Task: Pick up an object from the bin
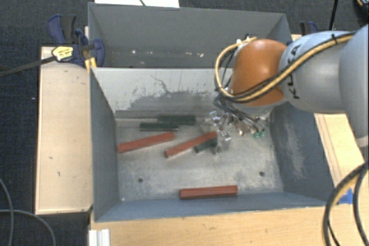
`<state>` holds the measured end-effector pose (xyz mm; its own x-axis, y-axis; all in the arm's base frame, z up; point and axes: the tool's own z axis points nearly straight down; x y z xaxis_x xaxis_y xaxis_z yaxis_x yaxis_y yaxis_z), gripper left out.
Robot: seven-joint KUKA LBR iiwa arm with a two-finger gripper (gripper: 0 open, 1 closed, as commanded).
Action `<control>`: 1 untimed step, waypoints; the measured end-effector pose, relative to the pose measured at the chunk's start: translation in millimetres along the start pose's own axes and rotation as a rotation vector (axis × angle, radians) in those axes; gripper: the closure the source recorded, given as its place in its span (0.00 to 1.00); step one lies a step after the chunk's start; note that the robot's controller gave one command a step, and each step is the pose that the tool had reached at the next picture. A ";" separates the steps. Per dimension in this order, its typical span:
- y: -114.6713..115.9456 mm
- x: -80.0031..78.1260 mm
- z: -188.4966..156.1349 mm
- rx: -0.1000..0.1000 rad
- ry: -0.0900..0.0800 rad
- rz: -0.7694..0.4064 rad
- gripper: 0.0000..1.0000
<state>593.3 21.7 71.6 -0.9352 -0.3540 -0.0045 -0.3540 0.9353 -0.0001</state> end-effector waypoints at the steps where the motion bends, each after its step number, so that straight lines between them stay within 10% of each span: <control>1: -32.6 71.9 -128.2 0.004 -0.002 -0.320 1.00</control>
Offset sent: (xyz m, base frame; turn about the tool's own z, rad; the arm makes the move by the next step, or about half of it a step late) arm -0.0575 -0.0546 0.1250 -0.3234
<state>537.1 -34.4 199.4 -0.7765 -0.6301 -0.0051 -0.6301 0.7765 -0.0058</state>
